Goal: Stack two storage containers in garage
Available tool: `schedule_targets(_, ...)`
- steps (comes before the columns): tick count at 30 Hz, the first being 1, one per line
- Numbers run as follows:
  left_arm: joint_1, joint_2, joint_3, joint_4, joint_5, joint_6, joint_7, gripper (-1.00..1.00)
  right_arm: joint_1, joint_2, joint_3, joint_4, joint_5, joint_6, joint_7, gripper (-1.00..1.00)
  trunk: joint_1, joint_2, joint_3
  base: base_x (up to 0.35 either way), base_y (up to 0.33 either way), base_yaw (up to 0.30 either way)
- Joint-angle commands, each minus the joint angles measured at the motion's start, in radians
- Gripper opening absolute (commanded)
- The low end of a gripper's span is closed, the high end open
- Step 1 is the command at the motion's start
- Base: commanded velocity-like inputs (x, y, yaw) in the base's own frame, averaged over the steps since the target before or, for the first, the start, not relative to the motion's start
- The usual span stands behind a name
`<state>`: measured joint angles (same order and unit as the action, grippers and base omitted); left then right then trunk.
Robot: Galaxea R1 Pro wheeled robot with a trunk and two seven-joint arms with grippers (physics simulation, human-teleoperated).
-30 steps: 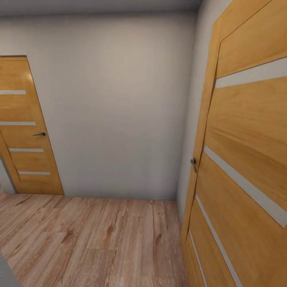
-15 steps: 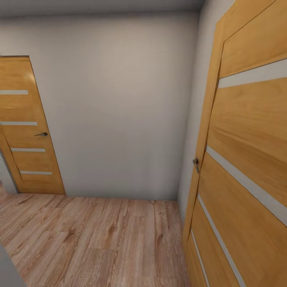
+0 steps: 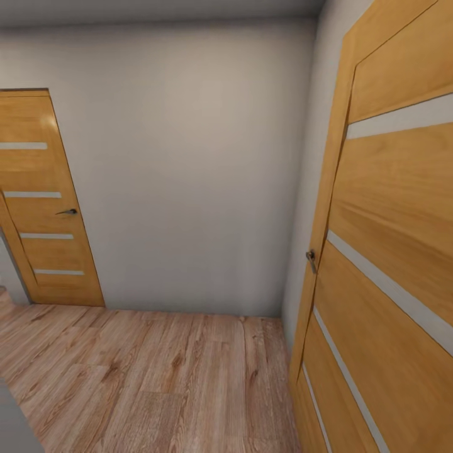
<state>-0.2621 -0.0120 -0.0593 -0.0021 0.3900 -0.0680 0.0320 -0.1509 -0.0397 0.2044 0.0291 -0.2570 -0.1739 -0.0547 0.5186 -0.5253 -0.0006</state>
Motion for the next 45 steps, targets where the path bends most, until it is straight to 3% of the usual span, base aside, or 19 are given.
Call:
schedule_targets(1,0.0,0.0,-0.006,0.001,0.006,-0.003,0.003,1.0,-0.001,0.001,0.009,0.003,-0.008,-0.005,-0.001,1.0,0.0,-0.001,0.0,0.0,0.0,0.0)
schedule_targets(21,0.0,-0.002,-0.007,0.002,0.006,-0.001,0.003,1.0,-0.001,0.006,0.009,0.003,-0.003,-0.001,-0.001,1.0,0.0,-0.001,0.0,0.01,0.0,0.0)
schedule_targets(45,0.0,0.004,-0.006,0.002,0.007,0.004,0.003,1.0,-0.001,0.006,0.009,0.005,-0.002,-0.001,-0.001,1.0,0.0,-0.001,0.0,0.308,0.0,0.0)
